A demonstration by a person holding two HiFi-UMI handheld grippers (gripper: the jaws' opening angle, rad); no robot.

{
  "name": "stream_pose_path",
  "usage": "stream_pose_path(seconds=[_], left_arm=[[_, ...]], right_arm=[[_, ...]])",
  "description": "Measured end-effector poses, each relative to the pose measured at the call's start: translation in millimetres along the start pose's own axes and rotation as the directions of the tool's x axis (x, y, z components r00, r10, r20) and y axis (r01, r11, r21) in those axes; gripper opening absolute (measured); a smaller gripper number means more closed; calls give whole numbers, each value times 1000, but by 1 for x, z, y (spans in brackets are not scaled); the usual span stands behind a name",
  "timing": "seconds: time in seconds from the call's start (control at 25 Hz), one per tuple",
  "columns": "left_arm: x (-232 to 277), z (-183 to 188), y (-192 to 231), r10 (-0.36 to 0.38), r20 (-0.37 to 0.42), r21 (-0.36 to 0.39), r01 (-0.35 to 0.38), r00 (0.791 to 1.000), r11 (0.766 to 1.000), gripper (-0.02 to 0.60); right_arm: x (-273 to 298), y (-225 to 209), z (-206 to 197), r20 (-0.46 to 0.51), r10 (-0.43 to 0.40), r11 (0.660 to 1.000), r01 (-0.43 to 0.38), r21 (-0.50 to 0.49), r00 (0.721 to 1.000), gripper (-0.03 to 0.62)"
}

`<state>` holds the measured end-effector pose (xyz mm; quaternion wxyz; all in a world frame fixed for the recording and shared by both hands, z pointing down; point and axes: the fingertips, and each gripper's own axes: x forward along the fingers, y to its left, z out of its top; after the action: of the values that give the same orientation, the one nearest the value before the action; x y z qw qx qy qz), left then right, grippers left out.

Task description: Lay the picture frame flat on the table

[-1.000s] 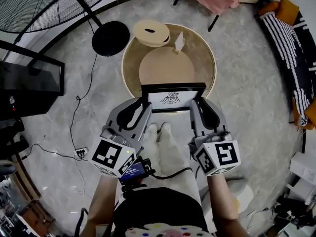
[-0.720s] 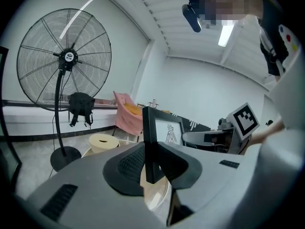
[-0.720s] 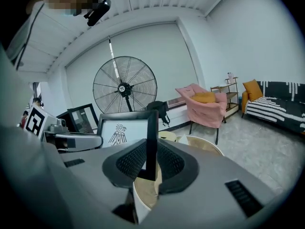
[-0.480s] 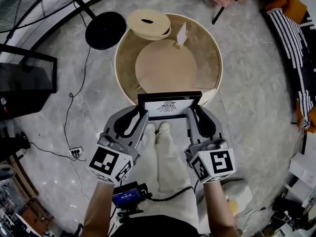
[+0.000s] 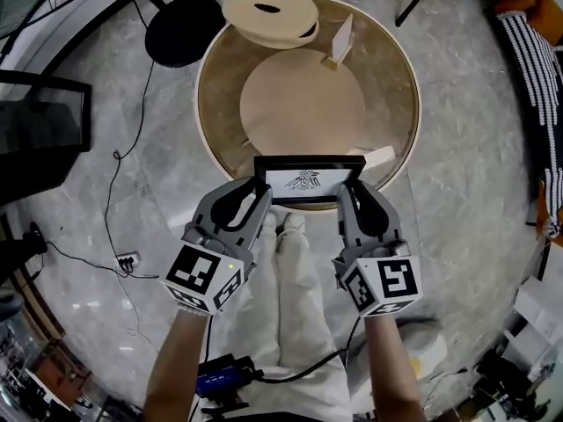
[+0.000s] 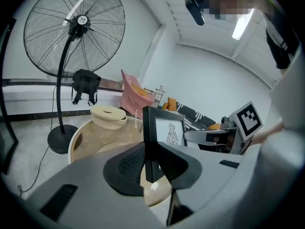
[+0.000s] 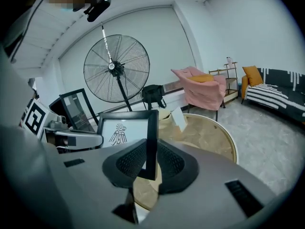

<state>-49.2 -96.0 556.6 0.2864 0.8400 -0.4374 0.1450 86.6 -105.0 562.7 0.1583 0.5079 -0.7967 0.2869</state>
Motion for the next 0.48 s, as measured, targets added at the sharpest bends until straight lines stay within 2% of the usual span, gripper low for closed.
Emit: stream_pose_path(seconds=[0.48], left_arm=[[59,-59,41,2,-108,-40,-6,994,999,95]], right_arm=[[58,-30,-55,-89,-31,1000,31,-2,996,86]])
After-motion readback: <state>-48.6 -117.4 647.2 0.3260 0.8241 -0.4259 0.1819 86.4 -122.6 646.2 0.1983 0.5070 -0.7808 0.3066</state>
